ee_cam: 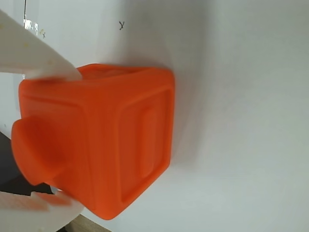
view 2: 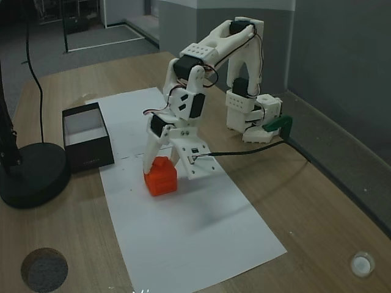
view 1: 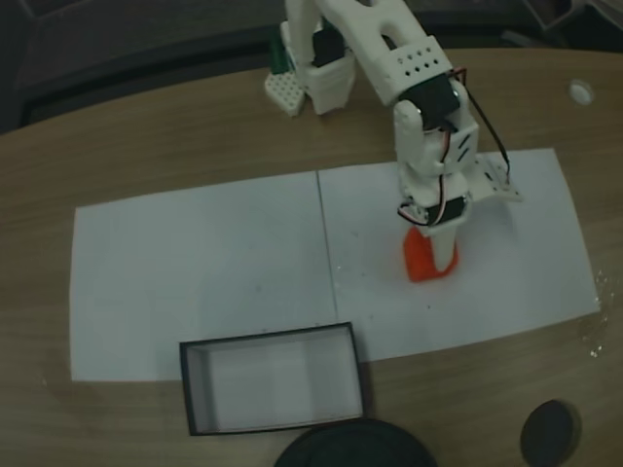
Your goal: Grab a orange square and put it in the box.
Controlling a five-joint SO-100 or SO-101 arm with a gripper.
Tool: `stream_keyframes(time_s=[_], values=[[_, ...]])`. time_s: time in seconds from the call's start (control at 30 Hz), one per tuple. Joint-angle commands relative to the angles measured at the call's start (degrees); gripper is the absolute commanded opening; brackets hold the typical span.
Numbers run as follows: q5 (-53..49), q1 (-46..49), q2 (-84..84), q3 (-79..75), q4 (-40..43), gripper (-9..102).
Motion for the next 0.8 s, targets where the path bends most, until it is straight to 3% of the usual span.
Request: stream_keyframes(time_s=[0.0, 0.2, 0.47, 0.6, 0.77], values=[[-0.18, 0.18, 1.14, -3.6, 0.18, 14], [-1.67, 7.03, 1.23, -16.08, 7.03, 14], [-14.06, 24.7, 1.05, -45.7, 20.21, 14], [-18.28, 30.85, 0.26, -54.93, 20.74, 14], [-21.18, 32.96, 0.18, -55.99, 20.04, 14]])
